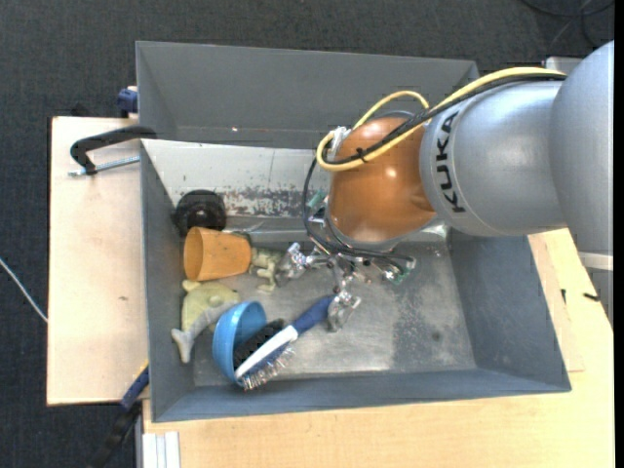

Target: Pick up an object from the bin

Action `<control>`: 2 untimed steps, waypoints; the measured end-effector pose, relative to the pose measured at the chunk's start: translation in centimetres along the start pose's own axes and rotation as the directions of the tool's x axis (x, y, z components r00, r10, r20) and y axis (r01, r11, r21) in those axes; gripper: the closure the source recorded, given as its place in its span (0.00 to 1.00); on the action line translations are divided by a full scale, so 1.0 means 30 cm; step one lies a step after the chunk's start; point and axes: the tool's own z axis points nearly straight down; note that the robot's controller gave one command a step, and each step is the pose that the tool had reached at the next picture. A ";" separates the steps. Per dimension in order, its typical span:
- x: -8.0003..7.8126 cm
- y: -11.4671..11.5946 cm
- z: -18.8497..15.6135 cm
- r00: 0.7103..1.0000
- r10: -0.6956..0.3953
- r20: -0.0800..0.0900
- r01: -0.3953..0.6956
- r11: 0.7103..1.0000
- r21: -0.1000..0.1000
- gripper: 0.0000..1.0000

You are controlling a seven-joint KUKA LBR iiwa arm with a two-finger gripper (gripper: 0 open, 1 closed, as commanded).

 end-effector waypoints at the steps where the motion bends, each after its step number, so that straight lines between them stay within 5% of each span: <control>1: 0.000 -0.003 -0.003 1.000 0.001 -0.002 -0.001 1.000 0.001 1.00; 2: -0.010 -0.005 -0.216 1.000 0.002 0.003 -0.002 1.000 0.004 1.00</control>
Offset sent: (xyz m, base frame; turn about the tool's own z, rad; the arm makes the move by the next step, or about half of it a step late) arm 0.0000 0.0000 0.0000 0.0000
